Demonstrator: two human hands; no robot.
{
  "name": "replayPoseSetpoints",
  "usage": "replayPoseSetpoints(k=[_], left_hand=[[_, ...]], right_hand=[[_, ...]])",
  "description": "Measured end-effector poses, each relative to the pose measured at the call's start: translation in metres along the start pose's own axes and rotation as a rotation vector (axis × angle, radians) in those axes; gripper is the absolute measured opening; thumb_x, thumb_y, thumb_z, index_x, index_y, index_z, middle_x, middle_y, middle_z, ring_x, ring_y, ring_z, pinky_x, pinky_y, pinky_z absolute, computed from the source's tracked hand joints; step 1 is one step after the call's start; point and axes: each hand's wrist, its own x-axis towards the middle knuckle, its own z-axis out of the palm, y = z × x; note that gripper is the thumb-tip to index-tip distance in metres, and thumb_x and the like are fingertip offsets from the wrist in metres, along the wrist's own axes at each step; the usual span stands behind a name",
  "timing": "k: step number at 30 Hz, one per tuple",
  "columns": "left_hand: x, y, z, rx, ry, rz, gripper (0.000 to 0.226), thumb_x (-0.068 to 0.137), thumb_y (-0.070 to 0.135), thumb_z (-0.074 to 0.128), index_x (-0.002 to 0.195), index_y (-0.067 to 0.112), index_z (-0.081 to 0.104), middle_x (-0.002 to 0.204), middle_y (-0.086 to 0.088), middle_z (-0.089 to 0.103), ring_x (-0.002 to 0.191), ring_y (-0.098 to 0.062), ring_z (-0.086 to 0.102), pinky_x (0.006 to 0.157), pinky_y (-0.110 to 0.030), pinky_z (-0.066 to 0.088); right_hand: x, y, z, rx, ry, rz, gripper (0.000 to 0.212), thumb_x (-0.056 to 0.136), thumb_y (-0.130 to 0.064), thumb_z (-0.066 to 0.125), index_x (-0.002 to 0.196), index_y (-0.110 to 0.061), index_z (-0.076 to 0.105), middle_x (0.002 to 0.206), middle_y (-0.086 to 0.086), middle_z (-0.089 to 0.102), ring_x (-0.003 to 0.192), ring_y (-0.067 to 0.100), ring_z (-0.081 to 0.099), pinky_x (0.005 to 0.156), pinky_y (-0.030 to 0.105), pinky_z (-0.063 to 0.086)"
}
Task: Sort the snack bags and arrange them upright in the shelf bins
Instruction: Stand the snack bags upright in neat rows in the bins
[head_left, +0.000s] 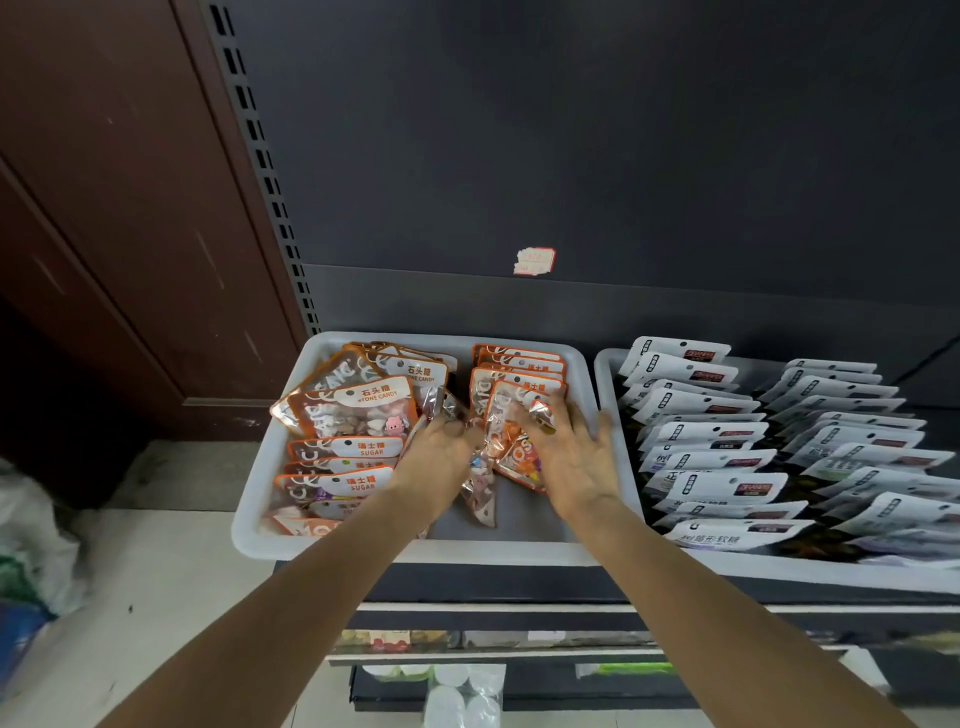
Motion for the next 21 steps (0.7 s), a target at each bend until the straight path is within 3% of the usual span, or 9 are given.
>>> replayPoseSetpoints(k=[3, 5, 8, 9, 11, 14, 17, 20, 21], left_hand=[[-0.006, -0.005, -0.013, -0.014, 0.159, -0.004, 0.040, 0.095, 0.018, 0.054, 0.134, 0.024, 0.047, 0.136, -0.002, 0.049, 0.129, -0.020, 0.036, 0.108, -0.031, 0.028], [-0.007, -0.011, -0.024, -0.093, 0.269, -0.058, 0.037, 0.093, 0.022, 0.057, 0.130, 0.025, 0.051, 0.131, -0.001, 0.053, 0.125, -0.020, 0.040, 0.104, -0.032, 0.034], [-0.007, -0.015, -0.033, -0.201, 0.312, -0.099, 0.033, 0.091, 0.024, 0.060, 0.124, 0.022, 0.056, 0.124, -0.003, 0.057, 0.120, -0.022, 0.043, 0.099, -0.034, 0.038], [-0.008, -0.015, -0.033, -0.241, 0.323, -0.106, 0.032, 0.091, 0.024, 0.061, 0.123, 0.021, 0.058, 0.123, -0.003, 0.058, 0.119, -0.023, 0.044, 0.098, -0.034, 0.039], [-0.013, -0.012, -0.033, -0.298, 0.348, -0.120, 0.032, 0.090, 0.023, 0.061, 0.122, 0.020, 0.059, 0.124, -0.005, 0.057, 0.119, -0.024, 0.044, 0.098, -0.034, 0.039], [-0.019, -0.009, -0.029, -0.381, 0.402, -0.148, 0.032, 0.089, 0.020, 0.061, 0.121, 0.019, 0.059, 0.125, -0.005, 0.056, 0.118, -0.025, 0.043, 0.098, -0.034, 0.038], [-0.022, -0.004, -0.028, -0.558, 0.384, -0.168, 0.033, 0.090, 0.022, 0.061, 0.122, 0.020, 0.056, 0.124, -0.003, 0.054, 0.117, -0.021, 0.044, 0.097, -0.031, 0.039], [-0.021, -0.002, -0.021, -0.590, 0.206, -0.123, 0.035, 0.087, 0.022, 0.065, 0.120, 0.024, 0.053, 0.123, 0.000, 0.054, 0.111, -0.015, 0.050, 0.094, -0.028, 0.045], [-0.020, -0.001, -0.018, -0.591, 0.123, -0.105, 0.038, 0.086, 0.022, 0.067, 0.121, 0.023, 0.052, 0.124, 0.001, 0.054, 0.110, -0.013, 0.052, 0.094, -0.027, 0.045]], right_hand=[[-0.001, -0.001, -0.004, -0.030, -0.038, -0.022, 0.101, 0.085, -0.019, 0.065, 0.148, -0.038, -0.012, 0.157, 0.017, -0.011, 0.146, 0.030, -0.005, 0.112, 0.060, 0.002], [-0.002, -0.001, -0.003, -0.007, -0.045, -0.065, 0.093, 0.089, -0.034, 0.060, 0.148, -0.039, -0.011, 0.157, 0.014, -0.010, 0.146, 0.028, -0.006, 0.112, 0.060, -0.003], [-0.006, 0.002, -0.009, 0.133, -0.020, -0.116, 0.076, 0.090, -0.047, 0.054, 0.149, -0.039, 0.007, 0.159, 0.008, -0.004, 0.147, 0.025, -0.004, 0.113, 0.053, -0.010], [-0.007, 0.003, -0.013, 0.217, 0.031, -0.109, 0.066, 0.092, -0.044, 0.053, 0.148, -0.038, 0.018, 0.159, 0.005, 0.004, 0.147, 0.024, 0.003, 0.115, 0.050, -0.006], [-0.010, 0.003, -0.020, 0.404, 0.165, -0.056, 0.044, 0.095, -0.031, 0.049, 0.140, -0.030, 0.044, 0.150, 0.003, 0.032, 0.139, 0.023, 0.028, 0.117, 0.043, 0.017], [-0.014, -0.003, -0.031, 0.721, 0.136, 0.036, 0.027, 0.099, -0.022, 0.043, 0.112, -0.014, 0.065, 0.115, 0.007, 0.062, 0.103, 0.023, 0.059, 0.089, 0.039, 0.049], [-0.014, -0.009, -0.037, 1.039, 0.014, 0.154, 0.033, 0.101, -0.029, 0.040, 0.099, -0.007, 0.065, 0.094, 0.004, 0.065, 0.084, 0.018, 0.060, 0.072, 0.030, 0.049], [-0.011, -0.003, -0.037, 1.523, -0.062, 0.331, 0.018, 0.094, -0.017, 0.057, 0.104, -0.004, 0.063, 0.094, 0.004, 0.065, 0.086, 0.018, 0.062, 0.077, 0.032, 0.053], [-0.012, 0.001, -0.035, 1.528, -0.044, 0.337, 0.014, 0.090, -0.010, 0.062, 0.103, -0.006, 0.062, 0.097, 0.005, 0.066, 0.087, 0.018, 0.063, 0.079, 0.033, 0.054]])
